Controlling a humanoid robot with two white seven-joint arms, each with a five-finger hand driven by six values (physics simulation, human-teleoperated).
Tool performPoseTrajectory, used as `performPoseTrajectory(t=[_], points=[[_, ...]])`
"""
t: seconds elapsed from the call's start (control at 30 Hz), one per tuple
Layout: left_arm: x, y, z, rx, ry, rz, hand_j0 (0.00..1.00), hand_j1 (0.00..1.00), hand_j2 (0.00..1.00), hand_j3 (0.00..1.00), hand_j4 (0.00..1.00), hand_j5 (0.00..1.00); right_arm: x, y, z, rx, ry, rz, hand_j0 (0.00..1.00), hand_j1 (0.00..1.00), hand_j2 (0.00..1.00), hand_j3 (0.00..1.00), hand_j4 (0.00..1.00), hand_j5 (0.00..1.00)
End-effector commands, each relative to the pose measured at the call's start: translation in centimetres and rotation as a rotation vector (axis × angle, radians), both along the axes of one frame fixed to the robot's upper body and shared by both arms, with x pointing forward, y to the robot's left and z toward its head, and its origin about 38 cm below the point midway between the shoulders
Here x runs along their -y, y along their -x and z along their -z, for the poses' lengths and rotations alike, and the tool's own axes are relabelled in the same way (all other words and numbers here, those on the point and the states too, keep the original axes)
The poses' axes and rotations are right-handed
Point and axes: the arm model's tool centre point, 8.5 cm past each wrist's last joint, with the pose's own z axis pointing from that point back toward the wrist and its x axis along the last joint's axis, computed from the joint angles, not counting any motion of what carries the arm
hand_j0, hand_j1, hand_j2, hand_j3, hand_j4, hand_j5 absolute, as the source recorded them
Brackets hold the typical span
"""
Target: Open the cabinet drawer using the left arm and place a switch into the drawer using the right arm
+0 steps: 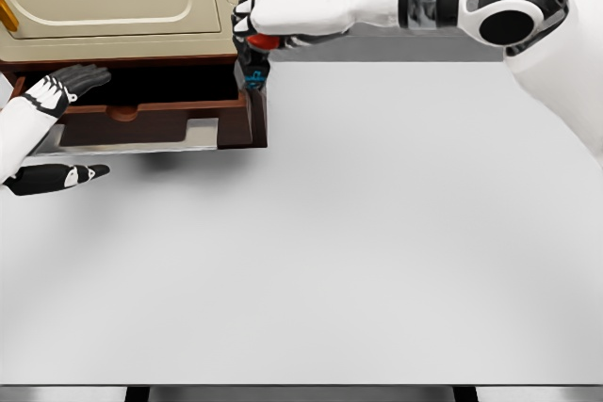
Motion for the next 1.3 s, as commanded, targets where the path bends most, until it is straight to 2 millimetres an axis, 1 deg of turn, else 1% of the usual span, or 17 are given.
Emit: performPoseTrajectory(t=[0.0, 0.13, 0.17, 0.23, 0.4, 0.47, 0.53, 0.6, 0.93, 1.03, 1.2, 1.23, 1.27], points=[[0.0, 0.0, -0.1, 0.001, 0.007, 0.001, 1.0, 1.0, 1.0, 1.0, 1.0, 1.0, -1.0, -0.4, 0.3, -0.026, -0.019, -0.003, 0.48, 0.48, 0.48, 0.48, 0.48, 0.48], [0.0, 0.0, -0.1, 0.002, 0.008, 0.0, 1.0, 1.0, 1.0, 1.0, 1.0, 1.0, -2.8, -0.8, 0.8, -0.052, -0.031, -0.016, 0.48, 0.48, 0.48, 0.48, 0.48, 0.48], [-0.1, 0.0, -0.1, 0.002, 0.007, 0.0, 1.0, 1.0, 1.0, 1.0, 1.0, 1.0, -3.2, -1.0, 0.4, -0.049, -0.035, -0.017, 0.48, 0.48, 0.48, 0.48, 0.48, 0.48], [0.0, 0.0, -0.1, 0.001, 0.007, 0.001, 1.0, 1.0, 1.0, 1.0, 1.0, 1.0, -4.0, -1.2, 0.2, -0.057, -0.041, -0.02, 0.48, 0.48, 0.48, 0.48, 0.48, 0.48], [0.0, 0.0, -0.1, 0.0, 0.007, 0.001, 1.0, 1.0, 1.0, 1.0, 1.0, 1.0, -4.8, -2.4, 1.0, -0.097, -0.04, 0.004, 0.48, 0.48, 0.48, 0.48, 0.48, 0.48], [0.0, 0.0, -0.1, 0.0, 0.007, 0.001, 1.0, 1.0, 1.0, 1.0, 1.0, 1.0, -5.8, -2.8, 1.4, -0.104, -0.032, 0.008, 0.48, 0.48, 0.48, 0.48, 0.48, 0.48], [0.0, 0.0, -0.1, 0.0, 0.007, 0.001, 1.0, 1.0, 1.0, 1.0, 1.0, 1.0, -6.3, -3.4, 2.0, -0.119, -0.022, 0.027, 0.48, 0.48, 0.48, 0.48, 0.48, 0.48], [0.0, 0.0, -0.1, 0.0, 0.007, 0.001, 1.0, 1.0, 1.0, 1.0, 1.0, 1.0, -7.0, -3.6, 2.2, -0.133, -0.024, 0.025, 0.48, 0.48, 0.48, 0.48, 0.48, 0.48], [0.0, 0.0, -0.1, 0.001, 0.007, 0.001, 1.0, 1.0, 1.0, 1.0, 1.0, 1.0, -6.9, -4.3, 2.6, -0.151, -0.019, 0.049, 0.49, 0.49, 0.49, 0.49, 0.49, 0.49], [0.0, 0.0, -0.1, 0.001, 0.007, 0.001, 1.0, 1.0, 1.0, 1.0, 1.0, 1.0, -7.3, -4.3, 2.8, -0.161, -0.021, 0.047, 0.49, 0.49, 0.49, 0.49, 0.49, 0.49], [0.0, 0.0, -0.1, 0.0, 0.007, 0.001, 1.0, 1.0, 1.0, 1.0, 1.0, 1.0, -7.3, -4.4, 2.9, -0.165, -0.021, 0.05, 0.51, 0.51, 0.51, 0.51, 0.51, 0.51], [0.0, 0.0, -0.1, 0.0, 0.007, 0.001, 1.0, 1.0, 1.0, 1.0, 1.0, 1.0, -7.3, -4.4, 2.9, -0.163, -0.02, 0.049, 0.62, 0.62, 0.62, 0.62, 0.62, 0.62], [0.0, 0.0, 0.0, 0.0, 0.009, 0.001, 1.0, 1.0, 1.0, 1.0, 1.0, 1.0, -7.3, -4.4, 2.9, -0.163, -0.02, 0.049, 1.0, 1.0, 1.0, 1.0, 1.0, 1.0]])
